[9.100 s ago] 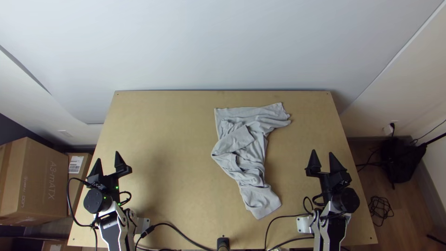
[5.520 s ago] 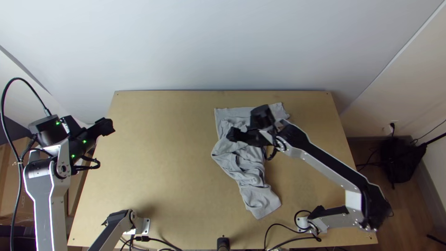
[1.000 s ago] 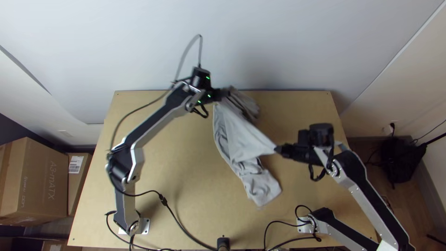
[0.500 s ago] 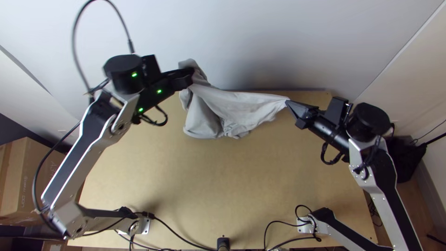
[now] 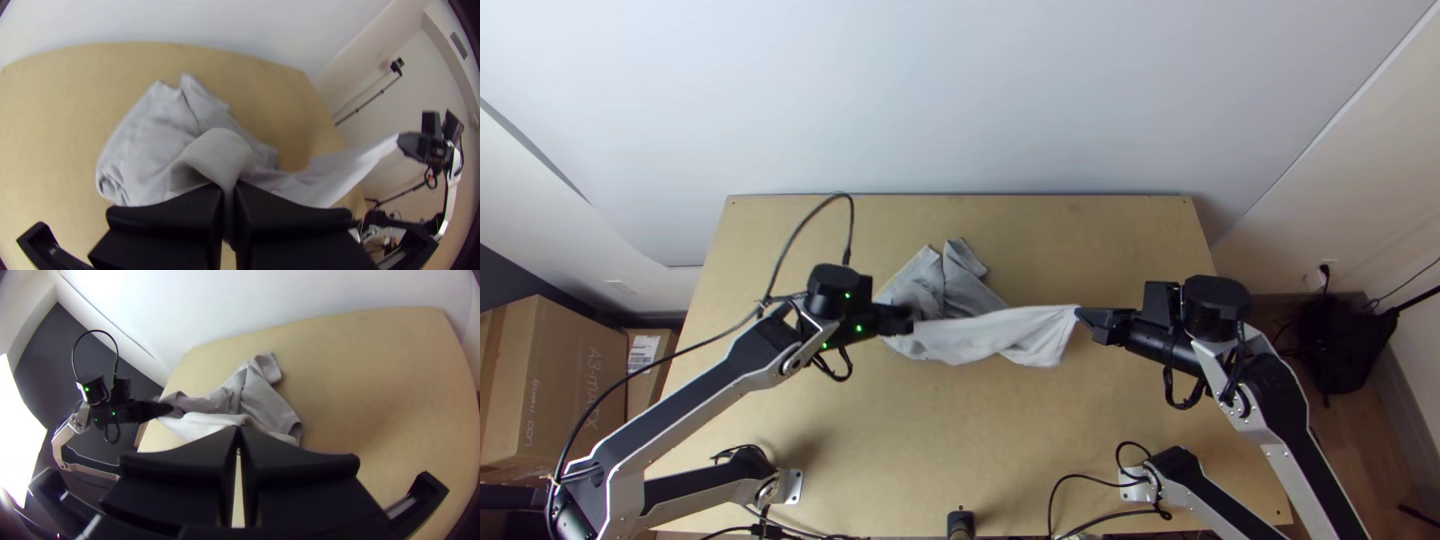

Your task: Fold the t-shirt

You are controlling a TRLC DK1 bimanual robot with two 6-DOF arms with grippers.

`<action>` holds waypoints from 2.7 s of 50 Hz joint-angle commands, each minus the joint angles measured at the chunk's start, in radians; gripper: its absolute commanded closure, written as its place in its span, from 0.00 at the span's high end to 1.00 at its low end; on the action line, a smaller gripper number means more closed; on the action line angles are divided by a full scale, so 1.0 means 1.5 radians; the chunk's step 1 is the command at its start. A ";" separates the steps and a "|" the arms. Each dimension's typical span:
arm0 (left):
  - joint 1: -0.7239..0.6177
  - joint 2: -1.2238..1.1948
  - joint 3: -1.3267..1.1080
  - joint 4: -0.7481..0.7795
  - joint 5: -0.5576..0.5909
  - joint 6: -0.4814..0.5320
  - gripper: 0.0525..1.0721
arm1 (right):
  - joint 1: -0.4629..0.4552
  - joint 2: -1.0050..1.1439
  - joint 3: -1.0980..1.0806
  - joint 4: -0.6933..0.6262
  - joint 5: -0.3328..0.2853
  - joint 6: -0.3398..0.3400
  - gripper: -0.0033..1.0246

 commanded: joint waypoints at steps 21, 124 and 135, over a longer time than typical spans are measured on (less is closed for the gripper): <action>-0.201 0.135 -0.062 0.157 0.052 -0.045 0.02 | -0.228 0.077 -0.047 -0.012 -0.065 -0.016 0.02; 0.229 0.240 0.039 -0.085 0.225 0.247 0.51 | -0.308 0.030 -0.105 -0.036 -0.067 -0.051 0.02; 0.203 0.246 0.034 -0.081 0.222 0.241 0.34 | -0.308 0.025 -0.107 -0.036 -0.068 -0.051 0.02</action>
